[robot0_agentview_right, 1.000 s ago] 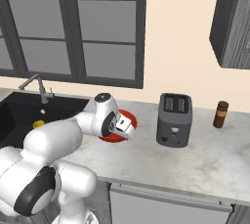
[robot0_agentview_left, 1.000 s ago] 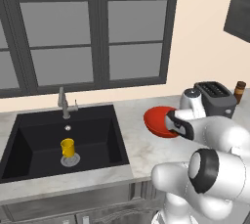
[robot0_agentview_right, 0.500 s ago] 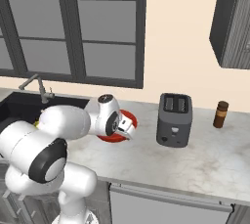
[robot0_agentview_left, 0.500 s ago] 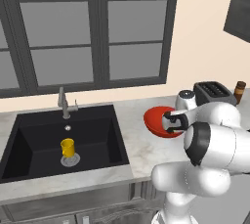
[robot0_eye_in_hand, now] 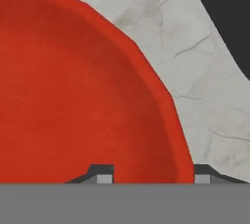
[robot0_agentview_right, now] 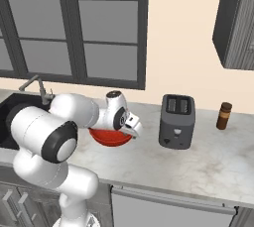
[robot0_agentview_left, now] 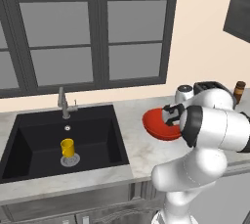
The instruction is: Pick the mug and place it in the sink. Pick the bowl and place it in the open cabinet and then close the cabinet.
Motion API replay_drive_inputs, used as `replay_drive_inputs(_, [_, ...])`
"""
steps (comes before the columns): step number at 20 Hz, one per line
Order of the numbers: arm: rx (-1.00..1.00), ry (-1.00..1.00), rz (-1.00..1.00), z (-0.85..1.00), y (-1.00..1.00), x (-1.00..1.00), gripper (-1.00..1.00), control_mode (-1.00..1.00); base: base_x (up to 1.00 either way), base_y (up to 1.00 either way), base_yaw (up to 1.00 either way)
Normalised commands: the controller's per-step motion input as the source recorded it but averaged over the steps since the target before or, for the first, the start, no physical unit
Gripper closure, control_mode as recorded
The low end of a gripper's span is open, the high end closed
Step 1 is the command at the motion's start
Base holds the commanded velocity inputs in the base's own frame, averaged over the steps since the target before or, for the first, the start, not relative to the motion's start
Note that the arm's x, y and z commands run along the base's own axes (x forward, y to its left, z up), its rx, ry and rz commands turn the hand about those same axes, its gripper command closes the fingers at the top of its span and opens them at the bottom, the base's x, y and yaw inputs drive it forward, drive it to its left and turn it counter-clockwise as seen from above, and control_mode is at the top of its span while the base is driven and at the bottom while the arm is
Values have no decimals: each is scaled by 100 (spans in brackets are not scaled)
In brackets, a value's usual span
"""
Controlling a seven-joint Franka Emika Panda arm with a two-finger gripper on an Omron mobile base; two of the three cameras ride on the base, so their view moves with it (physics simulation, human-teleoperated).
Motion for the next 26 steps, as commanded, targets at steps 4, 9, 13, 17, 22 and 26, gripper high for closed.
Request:
replay_drive_inputs(4, [0,5,0,-3,0,4,100,-100,0,0,0])
replay_drive_inputs(9, [2,0,0,1,-6,-8,100,-100,0,0,0])
replay_drive_inputs(13, [10,-1,-9,15,-22,-33,100,-100,0,0,0])
replay_drive_inputs(17, [8,-3,-13,29,-9,-41,100,-100,0,0,0])
replay_drive_inputs(22, [5,0,-15,59,0,-7,100,-100,0,0,0])
replay_drive_inputs(26, [1,0,-18,54,0,-2,100,-100,0,0,0])
